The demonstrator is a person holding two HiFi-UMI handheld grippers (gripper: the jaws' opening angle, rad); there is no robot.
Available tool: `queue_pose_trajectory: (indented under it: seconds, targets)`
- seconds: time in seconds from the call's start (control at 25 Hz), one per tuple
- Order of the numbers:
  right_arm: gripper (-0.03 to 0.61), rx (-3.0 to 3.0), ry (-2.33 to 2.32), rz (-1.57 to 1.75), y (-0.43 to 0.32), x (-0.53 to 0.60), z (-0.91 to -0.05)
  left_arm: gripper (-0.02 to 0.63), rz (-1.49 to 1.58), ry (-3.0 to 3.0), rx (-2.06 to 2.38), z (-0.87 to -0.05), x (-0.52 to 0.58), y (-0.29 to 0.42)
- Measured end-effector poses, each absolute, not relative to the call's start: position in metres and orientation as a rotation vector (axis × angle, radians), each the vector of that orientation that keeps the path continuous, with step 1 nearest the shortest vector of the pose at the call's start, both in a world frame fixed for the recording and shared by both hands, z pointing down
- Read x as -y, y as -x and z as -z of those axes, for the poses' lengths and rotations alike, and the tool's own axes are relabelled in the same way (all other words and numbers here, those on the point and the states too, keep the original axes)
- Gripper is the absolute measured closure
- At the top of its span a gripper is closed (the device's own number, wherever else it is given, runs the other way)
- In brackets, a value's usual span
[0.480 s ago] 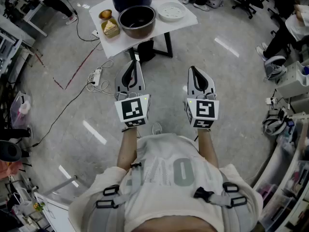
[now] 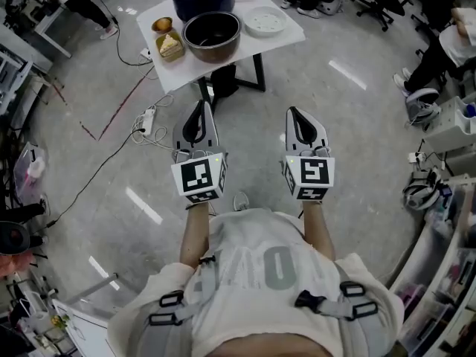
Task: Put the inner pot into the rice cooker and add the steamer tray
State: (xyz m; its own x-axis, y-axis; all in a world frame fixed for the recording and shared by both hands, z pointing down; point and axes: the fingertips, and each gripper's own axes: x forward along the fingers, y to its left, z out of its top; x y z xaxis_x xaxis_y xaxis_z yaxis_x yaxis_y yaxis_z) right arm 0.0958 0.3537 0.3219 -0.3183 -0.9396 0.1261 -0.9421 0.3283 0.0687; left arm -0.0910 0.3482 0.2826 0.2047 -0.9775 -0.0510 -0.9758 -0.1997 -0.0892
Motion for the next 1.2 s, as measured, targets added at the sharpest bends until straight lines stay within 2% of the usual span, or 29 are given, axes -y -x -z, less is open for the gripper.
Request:
queue_pose_trajectory:
  seconds: [0.44, 0.68, 1.2]
  targets:
    - [0.572, 2.385, -1.679, -0.04, -0.043, -0.341, -0.351, 0.594, -0.012, 2.366, -1.986, -0.301, -0.342, 0.15]
    - [0.572, 2.393, -1.687, -0.109, -0.041, -0.325, -0.357, 0.592, -0.035, 2.377, -2.042, -0.314, -0.32, 0.165]
    - [0.572, 2.503, -1.759, 0.026, -0.039, -0.178, -0.324, 0.592, -0.103, 2.254, -1.978, -0.27, -0.206, 0.166]
